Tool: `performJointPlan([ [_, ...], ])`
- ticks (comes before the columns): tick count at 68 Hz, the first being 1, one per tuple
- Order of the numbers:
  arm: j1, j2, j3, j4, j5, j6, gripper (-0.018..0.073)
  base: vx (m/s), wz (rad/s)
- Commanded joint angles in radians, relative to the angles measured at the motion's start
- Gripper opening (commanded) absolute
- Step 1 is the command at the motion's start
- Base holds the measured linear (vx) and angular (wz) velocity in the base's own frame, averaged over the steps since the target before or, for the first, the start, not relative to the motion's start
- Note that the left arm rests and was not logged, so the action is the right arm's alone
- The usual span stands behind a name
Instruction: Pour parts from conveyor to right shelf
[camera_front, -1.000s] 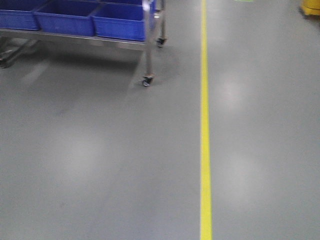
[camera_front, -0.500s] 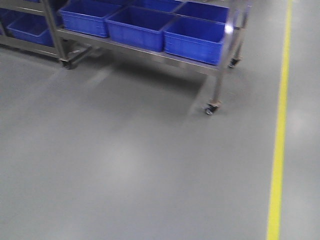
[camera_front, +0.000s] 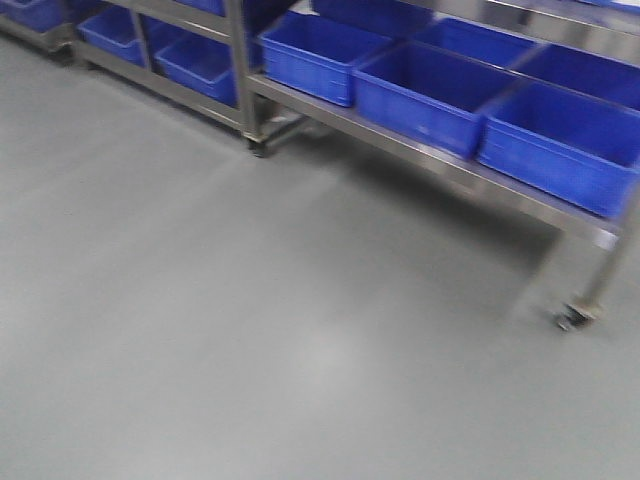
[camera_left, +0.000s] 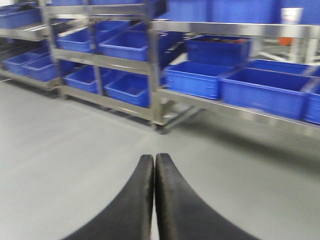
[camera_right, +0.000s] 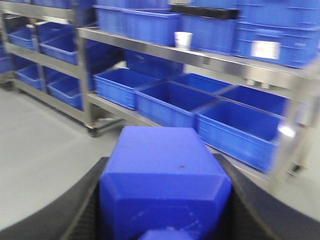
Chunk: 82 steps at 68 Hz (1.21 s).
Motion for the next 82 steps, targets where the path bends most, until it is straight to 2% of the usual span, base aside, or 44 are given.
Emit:
performJointPlan([
  [1, 0.0, 0.014, -0.028, -0.009, -0.089, -0.004, -0.0006, 0.66, 0.61],
  [39, 0.0, 0.014, -0.028, -0.009, -0.089, -0.004, -0.0006, 0.68, 0.59],
  [82, 0.0, 0.014, -0.028, -0.009, -0.089, -0.004, -0.0006, 0.71, 0.3],
])
